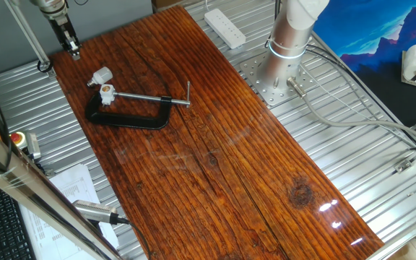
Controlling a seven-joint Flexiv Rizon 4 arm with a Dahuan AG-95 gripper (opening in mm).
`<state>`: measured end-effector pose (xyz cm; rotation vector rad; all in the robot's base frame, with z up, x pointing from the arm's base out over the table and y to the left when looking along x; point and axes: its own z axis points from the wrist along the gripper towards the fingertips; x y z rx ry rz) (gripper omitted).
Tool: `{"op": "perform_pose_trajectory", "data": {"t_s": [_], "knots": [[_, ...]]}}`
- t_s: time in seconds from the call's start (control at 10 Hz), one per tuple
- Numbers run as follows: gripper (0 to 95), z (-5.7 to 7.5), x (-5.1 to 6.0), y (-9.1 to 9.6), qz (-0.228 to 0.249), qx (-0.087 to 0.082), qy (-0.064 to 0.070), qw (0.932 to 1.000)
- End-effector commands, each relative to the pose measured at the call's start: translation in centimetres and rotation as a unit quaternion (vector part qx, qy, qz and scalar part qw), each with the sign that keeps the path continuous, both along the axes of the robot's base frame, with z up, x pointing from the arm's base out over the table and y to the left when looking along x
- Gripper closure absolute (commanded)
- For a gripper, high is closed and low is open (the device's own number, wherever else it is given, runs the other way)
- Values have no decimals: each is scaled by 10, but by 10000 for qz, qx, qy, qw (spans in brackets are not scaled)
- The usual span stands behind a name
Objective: Take out the light bulb by rotating it
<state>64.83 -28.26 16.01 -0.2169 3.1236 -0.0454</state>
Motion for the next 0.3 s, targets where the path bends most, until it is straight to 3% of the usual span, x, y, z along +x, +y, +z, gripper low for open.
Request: {"op": "perform_pose_trajectory", "data": {"t_s": [0.1,0.3], "knots": [[950,1,2,0,9,13,9,10000],[950,2,3,2,7,13,17,10000]]}}
